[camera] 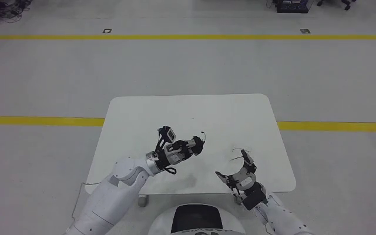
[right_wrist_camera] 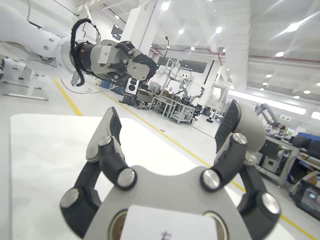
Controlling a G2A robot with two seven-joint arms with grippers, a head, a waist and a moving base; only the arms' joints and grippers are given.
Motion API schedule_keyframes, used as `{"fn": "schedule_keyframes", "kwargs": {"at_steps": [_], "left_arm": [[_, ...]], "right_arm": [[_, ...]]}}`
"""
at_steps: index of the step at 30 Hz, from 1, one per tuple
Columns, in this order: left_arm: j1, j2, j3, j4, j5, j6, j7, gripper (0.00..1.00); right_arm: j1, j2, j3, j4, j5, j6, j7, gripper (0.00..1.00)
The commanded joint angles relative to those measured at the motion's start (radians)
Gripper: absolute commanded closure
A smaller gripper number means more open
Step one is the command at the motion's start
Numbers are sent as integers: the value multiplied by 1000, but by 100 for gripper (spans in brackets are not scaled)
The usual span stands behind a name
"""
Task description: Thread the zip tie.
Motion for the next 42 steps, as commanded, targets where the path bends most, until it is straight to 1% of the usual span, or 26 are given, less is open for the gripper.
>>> {"fn": "schedule_keyframes", "kwargs": {"at_steps": [1,7,8,9,10,12,14,16,19,20,21,22,27,29,30,32,33,34,37,42], "left_arm": [[-4,1,0,-2,19,-8,4,100],[-4,1,0,-2,19,-8,4,100],[-2,-2,3,-7,-13,-13,14,100],[3,-5,5,-4,-62,-17,16,100],[1,-6,6,11,-83,-27,9,100],[2,-11,17,30,-120,-55,-6,100],[4,-19,34,61,-198,-76,-15,100],[-5,-24,50,83,-225,-82,-23,100],[-19,-34,76,117,-287,-95,-59,100],[-25,-38,88,135,-299,-89,-66,100],[-38,-37,93,146,-262,-84,-55,100],[-52,-36,95,143,-196,-99,-43,100],[-52,-36,95,143,-196,-99,-43,100],[-52,-37,98,137,-197,-97,-28,100],[-49,-38,102,140,-201,-101,-25,100],[-47,-42,112,150,-217,-114,-32,100],[-44,-45,120,153,-244,-116,-44,100],[-44,-49,130,161,-288,-114,-65,100],[-55,-57,149,189,-324,-117,-92,100],[-69,-68,164,217,-394,-113,-121,100]], "right_arm": [[-1,-1,0,-6,-15,57,-5,0],[-1,-1,0,-6,-15,57,-5,0],[-1,-1,0,-6,-15,57,-5,0],[0,-2,0,-7,-15,60,1,0],[6,-1,-3,-12,-15,86,14,0],[9,0,-17,-17,-15,103,17,0],[9,-3,-18,-26,-15,117,10,0],[8,-6,-17,-31,-13,130,7,0],[9,-13,-17,-38,-8,145,1,0],[10,-17,-21,-40,-1,138,-5,0],[12,-19,-23,-38,5,130,-12,0],[13,-19,-22,-36,5,130,-15,0],[13,-19,-22,-36,5,130,-15,0],[14,-20,-22,-37,4,130,-8,0],[16,-21,-21,-47,-13,144,11,0],[14,-23,-23,-56,-15,168,25,0],[14,-24,-24,-61,-15,178,29,0],[16,-27,-21,-66,-14,180,38,0],[21,-35,-9,-67,-15,180,51,0],[28,-48,6,-57,-15,180,53,0]]}}
